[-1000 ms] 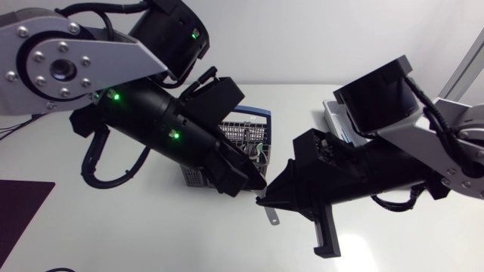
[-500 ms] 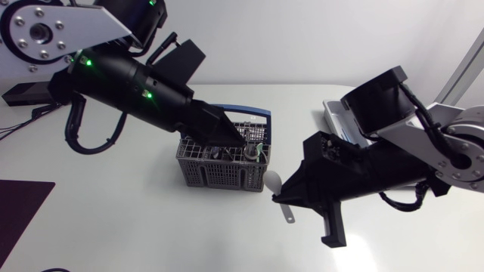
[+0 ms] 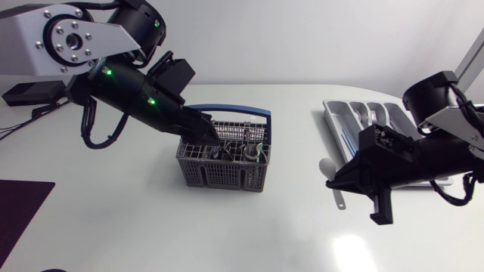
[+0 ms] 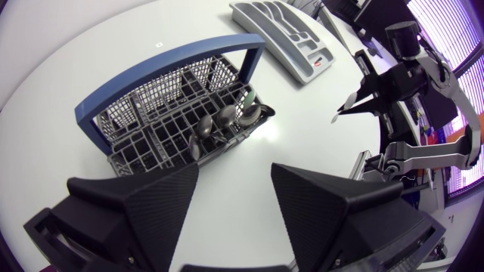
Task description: Unload the cutlery basket into the drawer organizer.
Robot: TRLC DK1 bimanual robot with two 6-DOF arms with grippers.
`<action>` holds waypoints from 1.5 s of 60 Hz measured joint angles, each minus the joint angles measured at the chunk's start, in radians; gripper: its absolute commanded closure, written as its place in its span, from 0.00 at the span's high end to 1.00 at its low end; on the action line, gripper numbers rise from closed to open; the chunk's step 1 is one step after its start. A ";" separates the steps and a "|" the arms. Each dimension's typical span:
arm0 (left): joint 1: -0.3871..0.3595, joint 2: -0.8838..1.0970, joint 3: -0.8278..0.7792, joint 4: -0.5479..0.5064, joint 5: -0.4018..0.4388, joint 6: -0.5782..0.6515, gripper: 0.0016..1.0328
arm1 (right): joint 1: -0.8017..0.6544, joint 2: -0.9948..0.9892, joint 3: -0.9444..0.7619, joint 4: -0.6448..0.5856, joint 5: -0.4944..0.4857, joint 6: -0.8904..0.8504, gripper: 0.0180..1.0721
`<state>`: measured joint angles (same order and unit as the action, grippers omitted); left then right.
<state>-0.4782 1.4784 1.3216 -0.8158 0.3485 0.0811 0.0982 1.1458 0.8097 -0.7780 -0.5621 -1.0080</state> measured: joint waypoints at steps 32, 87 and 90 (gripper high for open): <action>0.004 0.060 -0.016 0.035 -0.119 0.048 0.58 | -0.345 0.061 0.095 -0.100 -0.017 -0.320 0.06; 0.006 0.069 -0.136 0.257 -0.149 0.052 0.57 | -0.655 0.551 0.225 0.311 0.176 -0.692 0.06; 0.006 0.069 -0.150 0.269 -0.149 0.051 0.57 | -0.656 0.567 0.225 0.324 0.193 -0.695 0.06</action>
<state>-0.4725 1.5475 1.1717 -0.5472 0.1997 0.1326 -0.5579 1.7126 1.0344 -0.4541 -0.3687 -1.7035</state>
